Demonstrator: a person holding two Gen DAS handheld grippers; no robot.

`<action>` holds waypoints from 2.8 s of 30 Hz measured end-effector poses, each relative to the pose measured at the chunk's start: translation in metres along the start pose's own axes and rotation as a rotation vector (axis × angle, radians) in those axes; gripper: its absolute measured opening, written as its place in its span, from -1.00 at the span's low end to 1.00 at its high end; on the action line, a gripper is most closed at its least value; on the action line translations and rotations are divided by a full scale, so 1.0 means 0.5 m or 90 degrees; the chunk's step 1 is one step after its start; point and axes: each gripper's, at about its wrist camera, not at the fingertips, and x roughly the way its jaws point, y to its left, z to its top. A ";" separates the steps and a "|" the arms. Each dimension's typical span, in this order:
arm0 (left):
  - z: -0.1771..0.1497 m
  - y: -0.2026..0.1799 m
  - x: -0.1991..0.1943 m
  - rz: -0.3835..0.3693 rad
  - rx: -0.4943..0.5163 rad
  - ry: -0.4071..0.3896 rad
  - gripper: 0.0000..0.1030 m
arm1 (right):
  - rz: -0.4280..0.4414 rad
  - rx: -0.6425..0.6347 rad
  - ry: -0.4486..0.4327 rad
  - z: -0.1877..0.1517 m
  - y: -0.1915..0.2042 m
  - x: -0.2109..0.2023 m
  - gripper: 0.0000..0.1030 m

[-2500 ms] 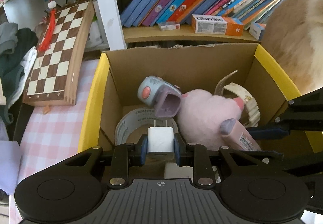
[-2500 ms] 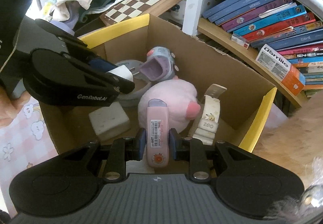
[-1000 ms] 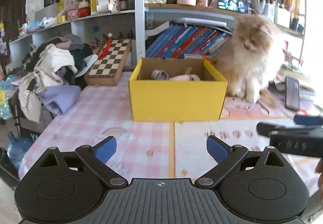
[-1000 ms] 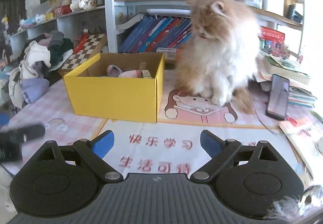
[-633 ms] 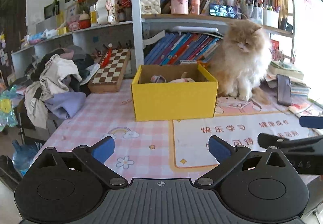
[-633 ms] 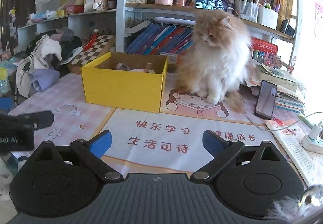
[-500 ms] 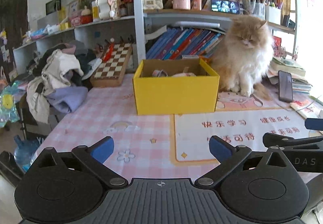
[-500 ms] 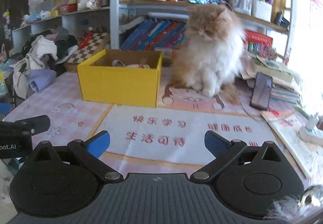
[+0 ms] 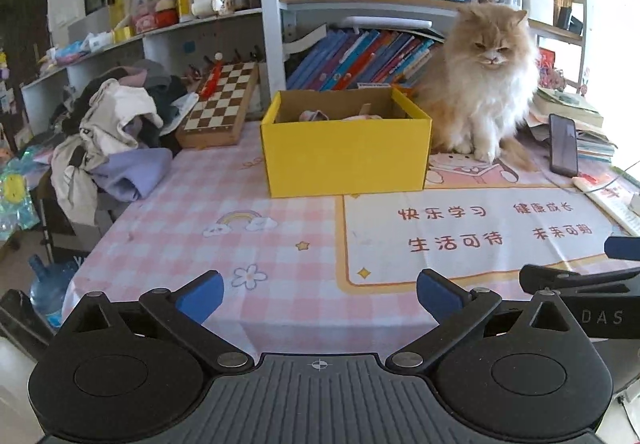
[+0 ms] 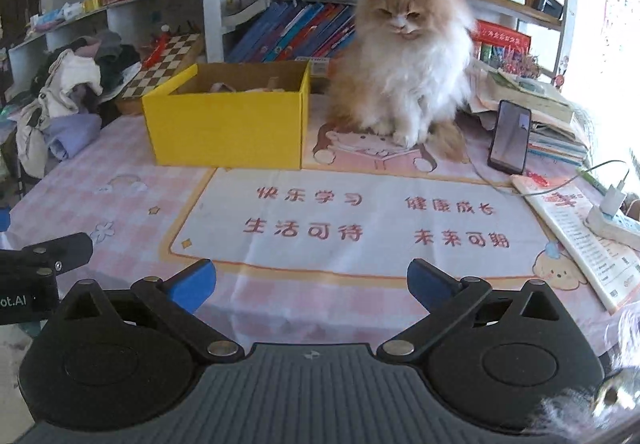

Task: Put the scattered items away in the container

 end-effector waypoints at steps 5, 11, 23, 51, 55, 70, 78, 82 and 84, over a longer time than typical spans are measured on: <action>-0.010 0.002 0.007 -0.001 -0.003 0.025 1.00 | 0.003 -0.011 0.013 -0.007 0.007 -0.001 1.00; -0.015 0.002 0.008 0.000 -0.002 0.046 1.00 | 0.009 -0.009 0.031 -0.015 0.005 0.000 1.00; -0.022 -0.012 0.002 -0.003 0.010 0.062 1.00 | 0.018 -0.003 0.046 -0.026 -0.001 -0.003 1.00; -0.023 -0.011 -0.014 0.003 0.004 0.056 1.00 | 0.029 -0.011 0.044 -0.034 0.006 -0.012 1.00; -0.023 -0.011 -0.015 -0.002 0.005 0.054 1.00 | 0.029 -0.013 0.044 -0.032 0.007 -0.011 1.00; -0.025 -0.011 -0.009 -0.012 0.002 0.062 1.00 | 0.034 -0.011 0.052 -0.031 0.001 -0.001 1.00; -0.023 -0.009 -0.002 -0.020 -0.008 0.062 1.00 | 0.037 -0.008 0.058 -0.028 -0.002 0.010 1.00; -0.018 -0.009 0.001 -0.028 -0.010 0.058 1.00 | 0.036 -0.008 0.057 -0.023 -0.003 0.015 1.00; -0.016 -0.007 0.002 -0.032 -0.012 0.054 1.00 | 0.035 -0.010 0.054 -0.019 -0.002 0.016 1.00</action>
